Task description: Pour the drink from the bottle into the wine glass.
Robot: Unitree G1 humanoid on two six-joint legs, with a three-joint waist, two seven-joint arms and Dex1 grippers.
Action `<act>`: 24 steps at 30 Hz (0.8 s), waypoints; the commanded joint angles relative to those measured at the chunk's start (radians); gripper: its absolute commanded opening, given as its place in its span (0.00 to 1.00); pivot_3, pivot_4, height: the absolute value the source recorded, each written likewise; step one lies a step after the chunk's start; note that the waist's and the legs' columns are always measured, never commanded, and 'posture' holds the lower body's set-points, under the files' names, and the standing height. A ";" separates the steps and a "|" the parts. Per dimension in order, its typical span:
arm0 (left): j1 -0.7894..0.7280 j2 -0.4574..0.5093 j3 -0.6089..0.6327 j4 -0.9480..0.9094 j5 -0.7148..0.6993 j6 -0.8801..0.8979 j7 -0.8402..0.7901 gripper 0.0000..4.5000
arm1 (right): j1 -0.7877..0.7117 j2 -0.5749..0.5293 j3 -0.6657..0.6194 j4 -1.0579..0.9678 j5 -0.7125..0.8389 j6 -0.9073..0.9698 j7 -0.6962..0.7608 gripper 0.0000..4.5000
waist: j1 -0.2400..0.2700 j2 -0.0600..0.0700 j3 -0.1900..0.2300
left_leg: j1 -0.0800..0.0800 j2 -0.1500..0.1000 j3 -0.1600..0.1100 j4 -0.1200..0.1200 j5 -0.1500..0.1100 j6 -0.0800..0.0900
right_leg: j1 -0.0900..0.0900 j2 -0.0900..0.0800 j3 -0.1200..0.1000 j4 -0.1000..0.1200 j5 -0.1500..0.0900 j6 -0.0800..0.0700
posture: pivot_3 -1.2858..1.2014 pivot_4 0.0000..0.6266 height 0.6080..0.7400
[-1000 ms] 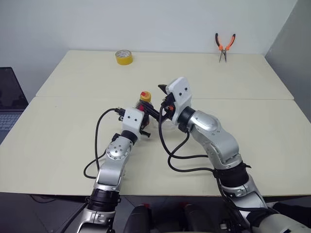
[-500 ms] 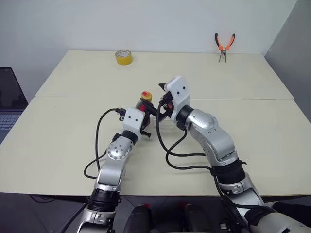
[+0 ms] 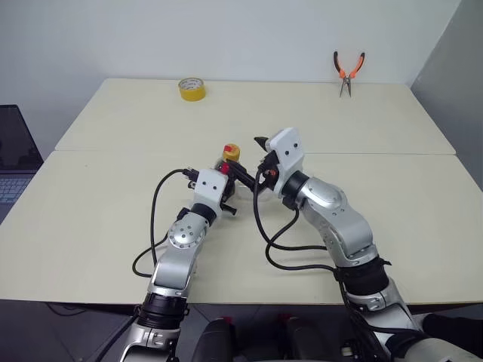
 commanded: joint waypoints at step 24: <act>-0.028 0.006 0.020 -0.043 -0.005 -0.036 0.002 0.15 | -0.087 0.041 0.025 -0.080 0.009 0.073 -0.014 1.00 | 0.003 0.000 0.000 | -0.001 0.000 0.000 0.000 0.000 0.000 | 0.000 0.000 0.000 0.000 0.000 0.000 | 0.52 0.24 1.00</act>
